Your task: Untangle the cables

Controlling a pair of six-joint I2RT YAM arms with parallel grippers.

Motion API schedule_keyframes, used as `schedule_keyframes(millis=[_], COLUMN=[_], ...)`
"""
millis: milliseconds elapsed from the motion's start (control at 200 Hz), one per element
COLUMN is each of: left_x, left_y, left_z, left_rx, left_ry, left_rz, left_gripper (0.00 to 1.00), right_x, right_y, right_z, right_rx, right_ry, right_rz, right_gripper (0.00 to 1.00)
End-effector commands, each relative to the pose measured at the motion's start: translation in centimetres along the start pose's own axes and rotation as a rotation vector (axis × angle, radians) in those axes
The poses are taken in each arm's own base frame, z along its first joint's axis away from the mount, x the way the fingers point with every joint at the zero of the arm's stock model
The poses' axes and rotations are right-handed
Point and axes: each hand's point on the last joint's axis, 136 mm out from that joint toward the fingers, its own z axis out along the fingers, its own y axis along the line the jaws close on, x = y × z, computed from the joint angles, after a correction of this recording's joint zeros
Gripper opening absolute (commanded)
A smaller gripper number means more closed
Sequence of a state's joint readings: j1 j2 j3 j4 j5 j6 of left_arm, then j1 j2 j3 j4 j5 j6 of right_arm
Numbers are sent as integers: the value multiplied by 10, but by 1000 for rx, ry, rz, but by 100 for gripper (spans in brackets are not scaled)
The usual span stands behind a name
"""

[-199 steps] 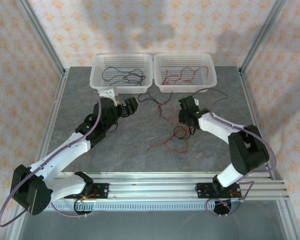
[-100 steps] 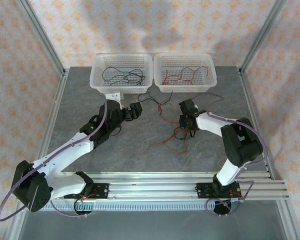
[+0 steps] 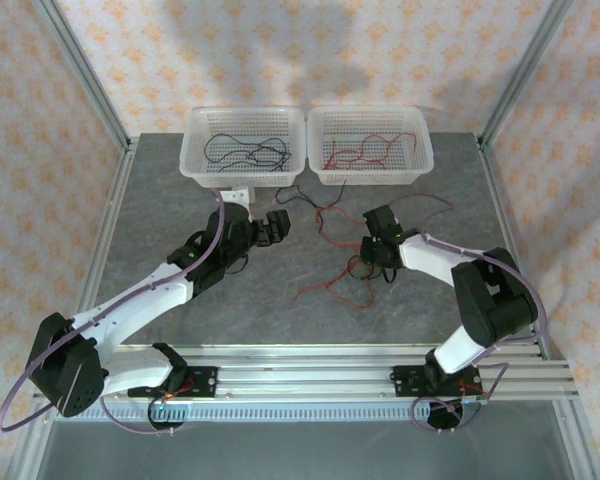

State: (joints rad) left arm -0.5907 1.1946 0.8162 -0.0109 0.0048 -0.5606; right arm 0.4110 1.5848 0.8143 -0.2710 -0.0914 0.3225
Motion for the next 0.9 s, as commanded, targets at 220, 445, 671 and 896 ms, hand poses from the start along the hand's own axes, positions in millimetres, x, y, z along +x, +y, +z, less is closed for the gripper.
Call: schedule_keyframes(millis=[220,445,671,896], left_x=[0,8,43,62], left_y=[-7,-16,-63,-101], left_z=[-1,1,5,18], left_rx=[-14,4,110,161], left_ry=[-4,11,36,-40], left_rz=[9,58,295,457], left_gripper=[90,90,88,87], right_x=[-13,-43,-67,-77], right_y=[4,14,42,79], right_z=[-7,-54,-124,-176], right_rx=[-13,-55,-238,-478], right_ry=[-40,-137,-239,-285], right_rz=[25,18,-5,-29], right_gripper=[2,0,0,0])
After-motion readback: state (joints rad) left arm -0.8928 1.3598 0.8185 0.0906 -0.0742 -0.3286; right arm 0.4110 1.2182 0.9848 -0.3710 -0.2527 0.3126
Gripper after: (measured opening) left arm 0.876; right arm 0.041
